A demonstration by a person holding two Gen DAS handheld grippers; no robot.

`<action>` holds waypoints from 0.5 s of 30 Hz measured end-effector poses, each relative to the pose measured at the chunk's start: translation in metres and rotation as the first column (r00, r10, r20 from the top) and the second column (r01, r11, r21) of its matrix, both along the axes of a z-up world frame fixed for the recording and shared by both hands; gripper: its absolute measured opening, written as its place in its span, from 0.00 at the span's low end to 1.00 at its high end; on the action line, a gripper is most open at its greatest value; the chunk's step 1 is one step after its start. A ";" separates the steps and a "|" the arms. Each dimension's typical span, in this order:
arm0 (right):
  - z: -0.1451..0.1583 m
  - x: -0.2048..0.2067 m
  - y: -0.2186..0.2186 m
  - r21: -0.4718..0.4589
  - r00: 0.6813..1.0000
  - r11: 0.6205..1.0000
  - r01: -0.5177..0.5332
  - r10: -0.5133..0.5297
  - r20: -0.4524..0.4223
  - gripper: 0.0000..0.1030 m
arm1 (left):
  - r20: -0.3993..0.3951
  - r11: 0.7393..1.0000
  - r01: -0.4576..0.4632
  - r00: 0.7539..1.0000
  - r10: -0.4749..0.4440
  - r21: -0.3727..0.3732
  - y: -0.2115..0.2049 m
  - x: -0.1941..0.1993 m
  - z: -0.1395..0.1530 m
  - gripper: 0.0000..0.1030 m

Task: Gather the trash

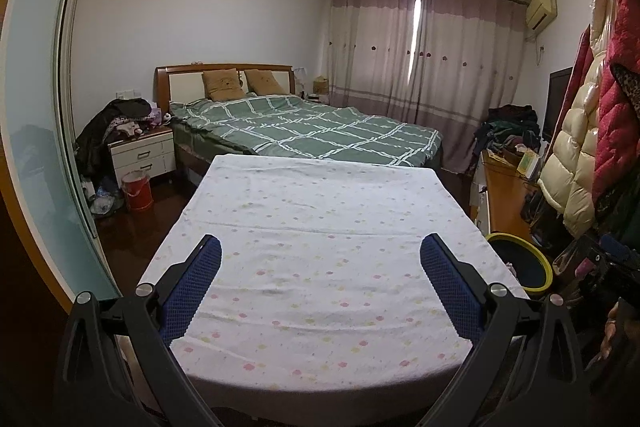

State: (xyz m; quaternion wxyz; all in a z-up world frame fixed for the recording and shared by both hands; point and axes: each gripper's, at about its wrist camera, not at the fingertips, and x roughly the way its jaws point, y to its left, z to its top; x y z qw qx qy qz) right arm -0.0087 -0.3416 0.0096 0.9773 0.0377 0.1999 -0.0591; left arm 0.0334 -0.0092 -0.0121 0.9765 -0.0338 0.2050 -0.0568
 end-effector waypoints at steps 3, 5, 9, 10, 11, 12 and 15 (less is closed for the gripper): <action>0.001 -0.001 0.001 0.000 1.000 1.000 -0.001 0.001 0.002 0.92 | -0.001 1.000 0.000 1.000 0.000 0.004 -0.004 0.001 0.000 0.95; 0.001 -0.002 0.000 0.000 1.000 1.000 0.000 -0.001 0.005 0.93 | -0.004 1.000 0.002 1.000 -0.002 0.006 -0.005 0.000 -0.001 0.95; 0.002 -0.002 0.000 0.001 1.000 1.000 0.002 -0.002 0.005 0.93 | -0.005 1.000 0.004 1.000 -0.004 0.008 -0.008 0.001 -0.002 0.95; 0.002 -0.002 0.000 0.001 1.000 1.000 0.002 -0.002 0.005 0.93 | -0.004 1.000 0.004 1.000 -0.004 0.007 -0.008 0.000 -0.002 0.95; 0.002 -0.002 0.000 0.001 1.000 1.000 0.001 -0.001 0.005 0.93 | -0.004 1.000 0.005 1.000 -0.005 0.007 -0.008 0.000 -0.001 0.95; 0.002 -0.002 0.000 0.001 1.000 1.000 0.001 -0.001 0.004 0.93 | -0.005 1.000 0.004 1.000 -0.004 0.008 -0.008 0.000 -0.001 0.95; 0.002 -0.002 0.000 0.001 1.000 1.000 0.001 -0.001 0.004 0.93 | -0.006 1.000 0.004 1.000 -0.004 0.006 -0.008 0.000 -0.002 0.95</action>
